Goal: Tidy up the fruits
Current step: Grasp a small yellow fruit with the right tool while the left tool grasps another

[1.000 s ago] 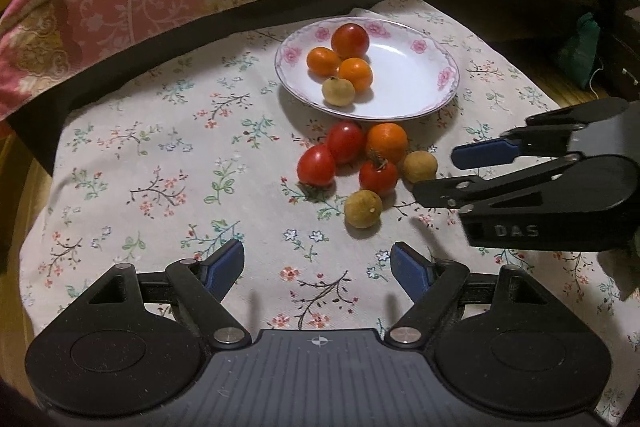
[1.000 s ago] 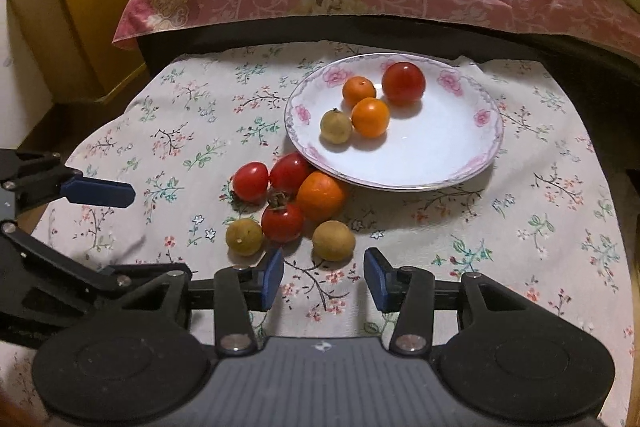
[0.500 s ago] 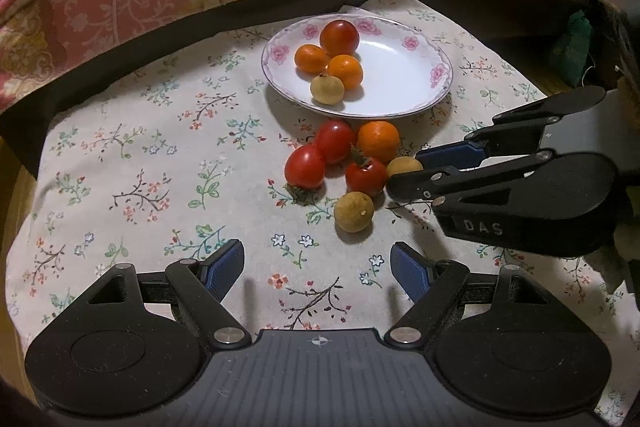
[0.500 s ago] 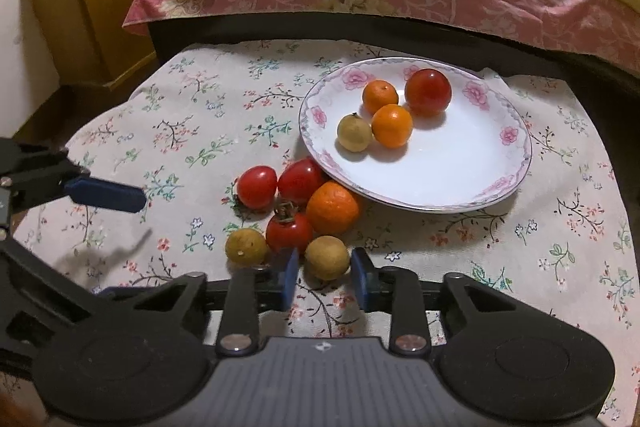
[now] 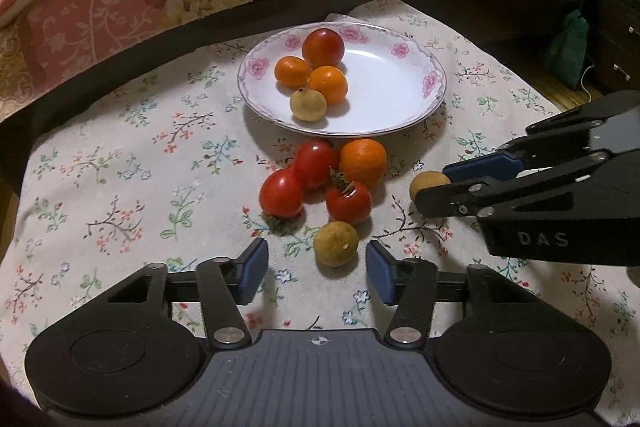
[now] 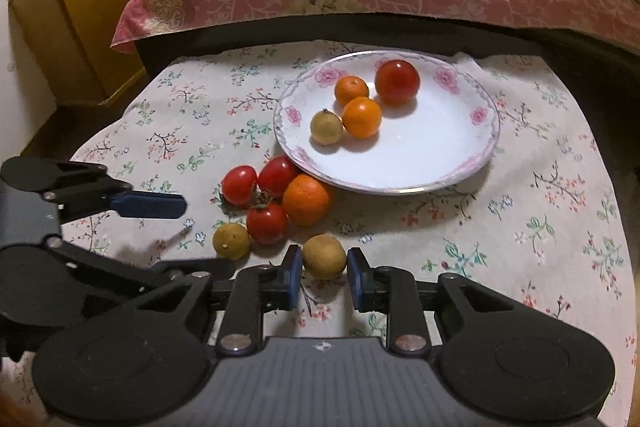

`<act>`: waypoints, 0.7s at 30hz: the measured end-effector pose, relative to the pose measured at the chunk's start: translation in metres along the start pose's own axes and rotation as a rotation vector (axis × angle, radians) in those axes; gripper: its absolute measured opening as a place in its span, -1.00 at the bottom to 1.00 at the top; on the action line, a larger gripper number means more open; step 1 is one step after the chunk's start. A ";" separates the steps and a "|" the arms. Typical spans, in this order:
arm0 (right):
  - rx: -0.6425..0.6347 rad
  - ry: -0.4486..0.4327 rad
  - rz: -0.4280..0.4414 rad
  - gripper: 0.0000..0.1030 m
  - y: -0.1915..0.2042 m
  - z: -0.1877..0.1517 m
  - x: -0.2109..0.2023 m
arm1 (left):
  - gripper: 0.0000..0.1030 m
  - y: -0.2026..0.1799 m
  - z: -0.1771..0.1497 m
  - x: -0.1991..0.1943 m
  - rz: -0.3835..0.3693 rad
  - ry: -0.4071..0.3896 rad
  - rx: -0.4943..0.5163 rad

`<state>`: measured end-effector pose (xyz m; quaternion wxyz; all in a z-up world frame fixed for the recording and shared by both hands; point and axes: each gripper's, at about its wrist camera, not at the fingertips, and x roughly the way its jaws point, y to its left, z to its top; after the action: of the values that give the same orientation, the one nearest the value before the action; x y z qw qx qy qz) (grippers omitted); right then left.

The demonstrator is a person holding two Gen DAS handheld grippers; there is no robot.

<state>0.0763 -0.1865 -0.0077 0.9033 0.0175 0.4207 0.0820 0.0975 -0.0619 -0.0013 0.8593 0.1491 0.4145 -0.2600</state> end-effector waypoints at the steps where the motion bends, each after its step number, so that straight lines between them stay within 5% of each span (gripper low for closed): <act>1: 0.002 0.000 0.000 -0.51 -0.001 -0.001 -0.001 | 0.12 -0.002 0.000 0.002 0.002 0.000 0.003; 15: 0.015 0.027 0.009 -0.51 -0.005 -0.003 0.001 | -0.34 -0.010 0.002 0.011 -0.019 0.006 0.036; 21: 0.001 0.040 0.006 -0.51 -0.004 -0.003 0.001 | -0.36 -0.008 -0.001 0.003 -0.018 0.016 0.036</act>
<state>0.0753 -0.1902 -0.0113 0.8945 0.0173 0.4386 0.0848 0.0939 -0.0689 -0.0050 0.8508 0.1630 0.4179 -0.2738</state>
